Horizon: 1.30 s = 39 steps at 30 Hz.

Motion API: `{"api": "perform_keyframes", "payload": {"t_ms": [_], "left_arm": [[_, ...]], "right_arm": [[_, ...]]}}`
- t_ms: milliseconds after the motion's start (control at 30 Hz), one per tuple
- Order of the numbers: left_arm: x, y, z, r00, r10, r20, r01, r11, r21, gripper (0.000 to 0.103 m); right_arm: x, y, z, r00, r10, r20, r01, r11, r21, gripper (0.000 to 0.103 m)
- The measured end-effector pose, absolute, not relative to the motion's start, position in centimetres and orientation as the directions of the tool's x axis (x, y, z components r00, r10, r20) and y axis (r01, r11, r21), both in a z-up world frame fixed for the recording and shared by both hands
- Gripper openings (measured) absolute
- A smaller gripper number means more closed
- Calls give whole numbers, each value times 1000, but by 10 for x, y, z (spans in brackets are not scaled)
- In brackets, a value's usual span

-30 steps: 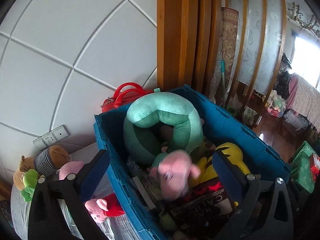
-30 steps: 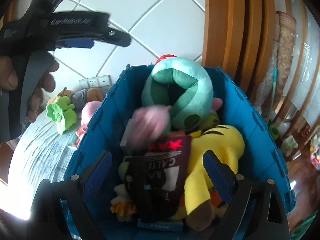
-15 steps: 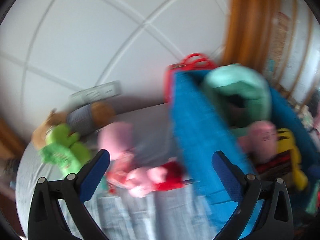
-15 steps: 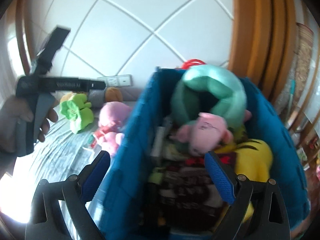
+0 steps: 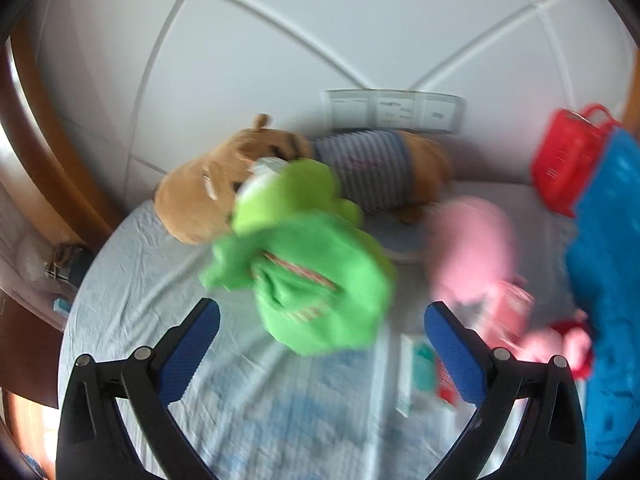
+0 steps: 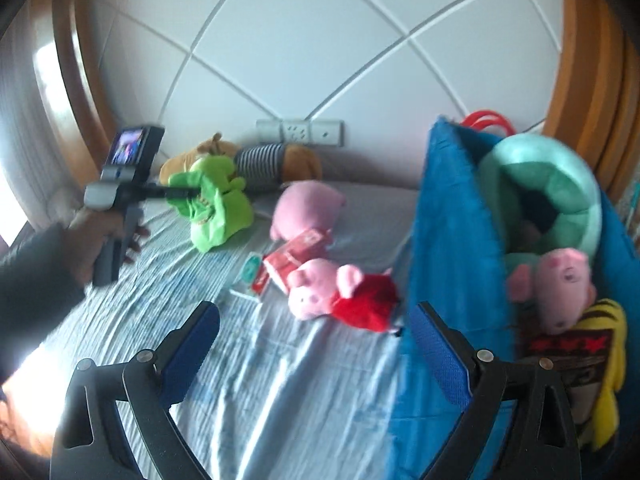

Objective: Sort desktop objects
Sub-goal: 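Grasp the green frog with the left tool while the right tool grasps the red-dressed Peppa pig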

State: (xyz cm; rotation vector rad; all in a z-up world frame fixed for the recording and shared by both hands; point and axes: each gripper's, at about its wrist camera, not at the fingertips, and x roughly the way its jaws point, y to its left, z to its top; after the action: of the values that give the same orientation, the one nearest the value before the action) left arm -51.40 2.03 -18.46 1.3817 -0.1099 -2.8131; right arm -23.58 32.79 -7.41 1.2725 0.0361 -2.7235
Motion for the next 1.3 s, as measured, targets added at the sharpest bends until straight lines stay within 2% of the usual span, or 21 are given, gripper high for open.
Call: {"api": "perform_keyframes", "payload": {"t_ms": [133, 400, 700, 733, 767, 800, 867, 933, 1133, 1300], "left_arm": [[-578, -14, -208, -591, -24, -807, -29, -998, 51, 103], [-650, -22, -275, -494, 105, -863, -78, -994, -77, 103], [-664, 6, -310, -486, 59, -872, -81, -996, -22, 103], [-663, 6, -309, -493, 58, -868, -76, -997, -23, 101], [-659, 6, -306, -509, 55, -859, -74, -997, -20, 90], [-653, 6, -302, -527, 52, -848, -72, -997, -16, 84], [-641, 7, -294, -557, 54, -829, -81, -997, -11, 64], [-628, 2, -288, -582, 64, -811, -81, -997, -20, 57], [-587, -24, -266, -614, 103, -782, -51, -995, -91, 53], [-534, -54, -236, -641, 109, -760, -39, -993, -110, 53]], "right_arm": [[-245, 309, -96, -598, -90, -796, 116, -993, 26, 97], [-264, 300, -138, -543, -38, -839, 56, -998, 10, 97], [-274, 289, -171, -479, -36, -877, 70, -998, 3, 97], [-275, 288, -173, -476, -37, -879, 72, -997, 3, 97], [-277, 288, -175, -474, -37, -880, 74, -997, 3, 97], [-278, 287, -176, -472, -37, -881, 75, -997, 2, 97], [-281, 287, -179, -472, -36, -881, 78, -997, -1, 97], [-286, 287, -182, -476, -31, -879, 75, -997, -5, 97], [-315, 295, -203, -495, 0, -869, 48, -998, -27, 97], [-358, 301, -249, -479, 119, -869, 34, -987, -154, 97]]}}
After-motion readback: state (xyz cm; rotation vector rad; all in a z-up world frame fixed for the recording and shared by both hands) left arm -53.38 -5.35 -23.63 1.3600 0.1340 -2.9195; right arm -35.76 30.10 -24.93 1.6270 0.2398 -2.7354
